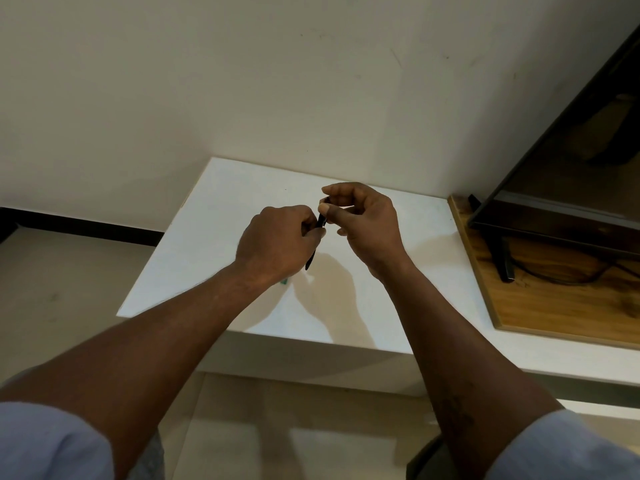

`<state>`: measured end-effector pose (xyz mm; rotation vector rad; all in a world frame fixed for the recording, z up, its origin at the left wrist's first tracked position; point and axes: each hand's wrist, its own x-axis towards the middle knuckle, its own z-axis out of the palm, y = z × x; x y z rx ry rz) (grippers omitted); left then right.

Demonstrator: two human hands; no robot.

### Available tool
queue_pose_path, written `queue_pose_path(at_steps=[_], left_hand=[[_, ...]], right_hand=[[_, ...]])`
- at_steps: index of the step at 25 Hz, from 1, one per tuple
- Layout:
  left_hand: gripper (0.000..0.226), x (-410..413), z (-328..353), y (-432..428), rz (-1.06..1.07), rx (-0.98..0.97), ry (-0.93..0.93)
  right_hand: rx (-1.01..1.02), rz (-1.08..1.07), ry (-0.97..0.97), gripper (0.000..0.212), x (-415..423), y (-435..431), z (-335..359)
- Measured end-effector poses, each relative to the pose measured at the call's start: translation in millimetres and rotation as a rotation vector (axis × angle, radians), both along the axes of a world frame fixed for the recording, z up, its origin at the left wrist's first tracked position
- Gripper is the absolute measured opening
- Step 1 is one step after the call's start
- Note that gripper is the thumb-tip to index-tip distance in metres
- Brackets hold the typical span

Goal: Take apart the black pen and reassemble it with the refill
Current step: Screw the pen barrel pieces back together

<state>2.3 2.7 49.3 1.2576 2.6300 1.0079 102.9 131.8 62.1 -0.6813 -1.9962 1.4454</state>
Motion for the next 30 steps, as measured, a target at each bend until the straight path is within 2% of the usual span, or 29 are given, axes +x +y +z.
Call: queue_pose_path(at_steps=[3, 6, 11, 16, 22, 30], left_hand=[[0.026, -0.2, 0.5, -0.3, -0.002, 0.037, 0.009], [0.027, -0.3, 1.0, -0.5, -0.006, 0.071, 0.015], [0.025, -0.4, 2.8, -1.0, -0.019, 0.098, 0.021], [0.025, -1.2, 3.7, -1.2, -0.027, 0.091, 0.039], [0.024, -1.7, 3.8, -1.3, -0.029, 0.068, 0.052], [0.024, -1.1, 3.4, -0.3, -0.048, 0.053, 0.108]], right_hand=[[0.077, -0.016, 0.012, 0.038, 0.2, -1.9, 0.6], [0.250, -0.016, 0.026, 0.045, 1.9, -4.3, 0.6], [0.378, -0.047, 0.083, 0.032, 0.6, -6.6, -1.1], [0.439, -0.064, 0.089, 0.031, 0.3, -6.6, -1.7], [0.352, -0.103, 0.118, 0.011, -1.8, -7.4, -0.1], [0.173, -0.135, 0.112, 0.009, -0.2, -6.7, 4.2]])
